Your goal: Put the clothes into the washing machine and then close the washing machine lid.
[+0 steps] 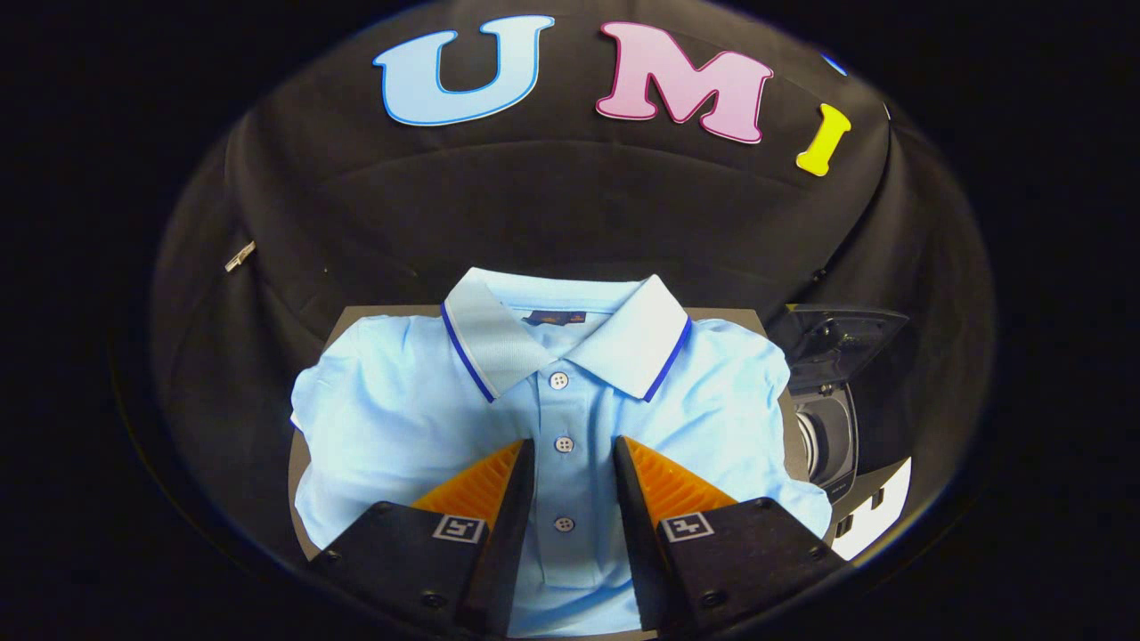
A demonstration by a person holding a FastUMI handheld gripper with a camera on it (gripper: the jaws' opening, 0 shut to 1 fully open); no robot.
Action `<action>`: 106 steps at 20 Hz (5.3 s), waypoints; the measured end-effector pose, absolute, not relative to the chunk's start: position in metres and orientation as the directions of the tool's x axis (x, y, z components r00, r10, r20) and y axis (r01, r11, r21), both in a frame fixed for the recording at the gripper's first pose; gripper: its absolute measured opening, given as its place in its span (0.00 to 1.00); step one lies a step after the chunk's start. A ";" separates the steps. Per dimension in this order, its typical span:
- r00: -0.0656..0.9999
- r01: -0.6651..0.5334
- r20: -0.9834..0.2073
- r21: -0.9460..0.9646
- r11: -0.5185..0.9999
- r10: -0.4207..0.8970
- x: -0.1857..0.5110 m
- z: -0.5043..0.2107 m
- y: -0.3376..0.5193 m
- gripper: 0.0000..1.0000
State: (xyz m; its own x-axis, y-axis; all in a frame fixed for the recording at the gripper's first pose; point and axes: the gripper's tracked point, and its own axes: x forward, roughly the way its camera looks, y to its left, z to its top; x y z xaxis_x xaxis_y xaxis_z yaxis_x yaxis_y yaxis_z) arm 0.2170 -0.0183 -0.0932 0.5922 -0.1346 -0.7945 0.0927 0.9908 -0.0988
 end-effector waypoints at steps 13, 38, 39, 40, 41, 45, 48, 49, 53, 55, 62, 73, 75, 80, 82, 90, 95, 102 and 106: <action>0.609 0.126 -0.780 -0.083 0.989 -0.143 0.219 -0.089 -0.024 0.08; 0.827 0.080 -0.556 -0.027 0.996 -0.082 0.189 0.066 -0.119 0.08; 0.827 0.084 -0.554 -0.050 0.995 -0.098 0.188 0.070 -0.132 0.08; 0.827 0.083 -0.552 -0.060 0.995 -0.102 0.186 0.074 -0.145 0.08; 0.831 0.082 -0.546 -0.059 0.995 -0.101 0.188 0.078 -0.155 0.08; 0.829 0.090 -0.547 -0.078 0.993 -0.118 0.189 0.079 -0.203 0.08; 0.822 0.109 -0.554 -0.075 0.991 -0.132 0.192 0.075 -0.243 0.08; 0.821 0.120 -0.553 -0.072 0.990 -0.139 0.194 0.075 -0.256 0.08; 0.819 0.157 -0.551 -0.051 0.986 -0.159 0.202 0.068 -0.302 0.08; 0.810 0.170 -0.561 -0.050 0.984 -0.169 0.203 0.060 -0.320 0.08; 0.758 0.218 -0.607 -0.111 0.970 -0.239 0.211 0.014 -0.373 0.08; 0.621 0.218 -0.739 -0.158 0.963 -0.261 0.199 -0.128 -0.419 0.08; 0.600 0.217 -0.758 -0.156 0.964 -0.258 0.196 -0.153 -0.423 0.08; 0.552 0.219 -0.788 -0.177 0.960 -0.271 0.190 -0.192 -0.436 0.08; 0.538 0.211 -0.800 -0.177 0.961 -0.265 0.190 -0.206 -0.441 0.08; 0.502 0.205 -0.837 -0.129 0.970 -0.217 0.188 -0.265 -0.448 0.08; 0.439 0.136 -0.878 -0.148 0.980 -0.193 0.172 -0.311 -0.447 0.08; 0.392 0.105 -0.905 -0.132 0.986 -0.163 0.165 -0.348 -0.448 0.08; 0.367 0.100 -0.917 -0.127 0.987 -0.155 0.162 -0.355 -0.446 0.08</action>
